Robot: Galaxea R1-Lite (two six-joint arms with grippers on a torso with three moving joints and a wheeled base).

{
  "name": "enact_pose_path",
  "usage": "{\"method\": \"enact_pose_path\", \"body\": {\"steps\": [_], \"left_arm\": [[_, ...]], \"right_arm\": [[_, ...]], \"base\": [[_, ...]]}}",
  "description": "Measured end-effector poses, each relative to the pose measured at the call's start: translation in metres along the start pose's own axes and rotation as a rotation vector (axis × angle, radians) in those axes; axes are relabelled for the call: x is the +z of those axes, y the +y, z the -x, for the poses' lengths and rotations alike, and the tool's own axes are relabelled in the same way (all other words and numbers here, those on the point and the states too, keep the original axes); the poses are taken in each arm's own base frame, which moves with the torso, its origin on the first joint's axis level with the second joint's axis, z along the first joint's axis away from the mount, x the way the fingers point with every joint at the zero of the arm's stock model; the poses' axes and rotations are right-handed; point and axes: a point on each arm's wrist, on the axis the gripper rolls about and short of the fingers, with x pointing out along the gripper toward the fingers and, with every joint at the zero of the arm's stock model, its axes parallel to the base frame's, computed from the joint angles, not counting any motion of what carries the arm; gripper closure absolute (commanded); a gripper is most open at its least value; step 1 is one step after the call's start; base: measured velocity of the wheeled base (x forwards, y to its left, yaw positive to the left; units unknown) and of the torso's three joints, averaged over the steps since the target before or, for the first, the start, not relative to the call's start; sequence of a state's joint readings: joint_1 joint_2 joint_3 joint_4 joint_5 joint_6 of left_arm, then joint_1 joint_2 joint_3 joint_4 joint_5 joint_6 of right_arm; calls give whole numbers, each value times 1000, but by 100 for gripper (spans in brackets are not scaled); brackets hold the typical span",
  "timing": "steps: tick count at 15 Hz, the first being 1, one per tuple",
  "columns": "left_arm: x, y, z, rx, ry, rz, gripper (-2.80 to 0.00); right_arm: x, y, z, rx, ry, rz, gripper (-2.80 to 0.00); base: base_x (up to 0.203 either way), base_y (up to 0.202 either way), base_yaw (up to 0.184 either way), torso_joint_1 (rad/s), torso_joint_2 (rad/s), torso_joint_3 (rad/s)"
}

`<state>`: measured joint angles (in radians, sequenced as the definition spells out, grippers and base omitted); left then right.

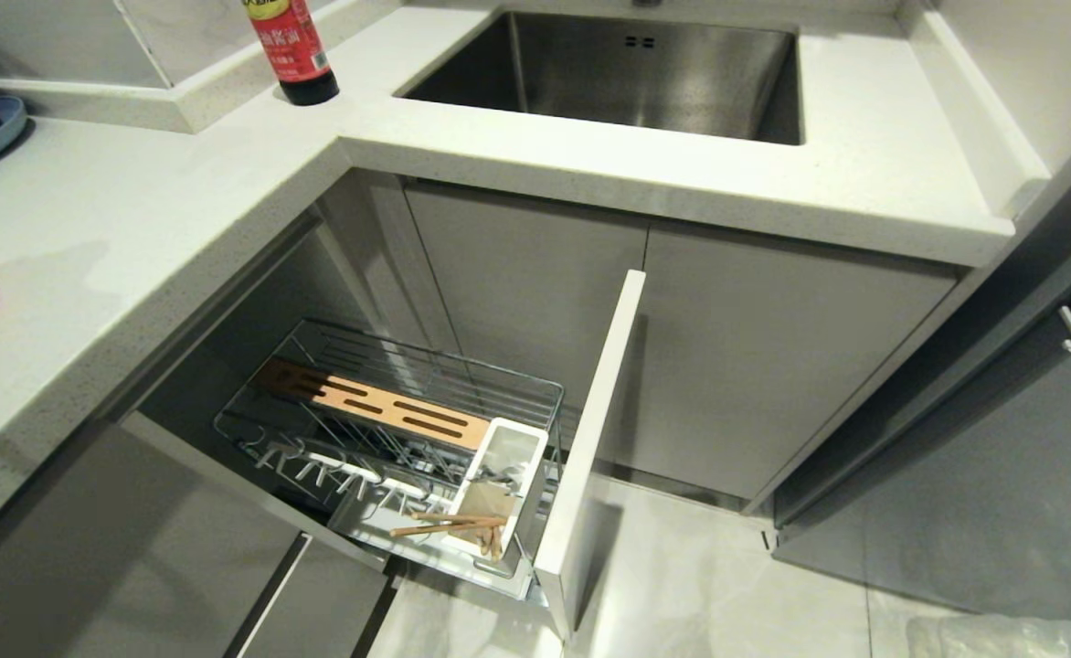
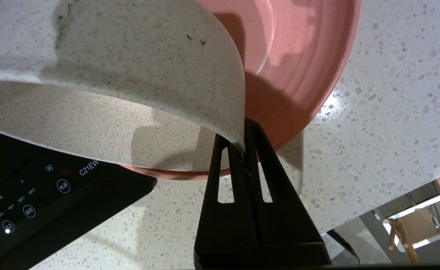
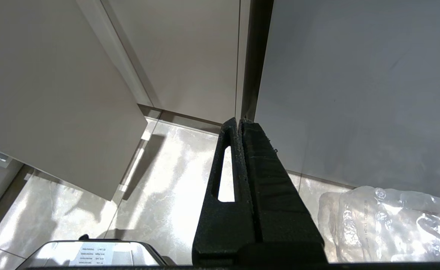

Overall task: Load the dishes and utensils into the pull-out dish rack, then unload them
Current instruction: Take the spoon out of the cupboard

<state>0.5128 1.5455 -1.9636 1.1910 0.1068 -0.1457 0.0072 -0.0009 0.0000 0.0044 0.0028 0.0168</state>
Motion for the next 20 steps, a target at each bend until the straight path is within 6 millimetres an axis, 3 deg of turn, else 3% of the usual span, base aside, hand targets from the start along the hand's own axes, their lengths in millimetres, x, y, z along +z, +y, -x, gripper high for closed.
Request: {"method": "enact_pose_path", "body": {"steps": [2, 3, 4, 13, 14, 20], "left_arm": [[0, 1, 2, 3, -5, 2, 0], [-1, 1, 3, 3, -7, 2, -128], [-1, 1, 4, 4, -9, 3, -280], [-2, 3, 15, 0, -64, 34, -280], [-2, 4, 21, -5, -96, 44, 0], [-17, 6, 87, -111, -367, 108, 0]], "right_arm": [[0, 0, 0, 0, 0, 0, 0], [0, 0, 0, 0, 0, 0, 0], [0, 0, 0, 0, 1, 0, 0], [0, 0, 0, 0, 1, 0, 0], [0, 0, 0, 0, 0, 0, 0], [0, 0, 0, 0, 0, 0, 0]], "base": [[0, 0, 0, 0, 0, 0], [0, 0, 0, 0, 0, 0], [0, 0, 0, 0, 0, 0], [0, 0, 0, 0, 0, 0], [0, 0, 0, 0, 0, 0], [0, 0, 0, 0, 0, 0]]}}
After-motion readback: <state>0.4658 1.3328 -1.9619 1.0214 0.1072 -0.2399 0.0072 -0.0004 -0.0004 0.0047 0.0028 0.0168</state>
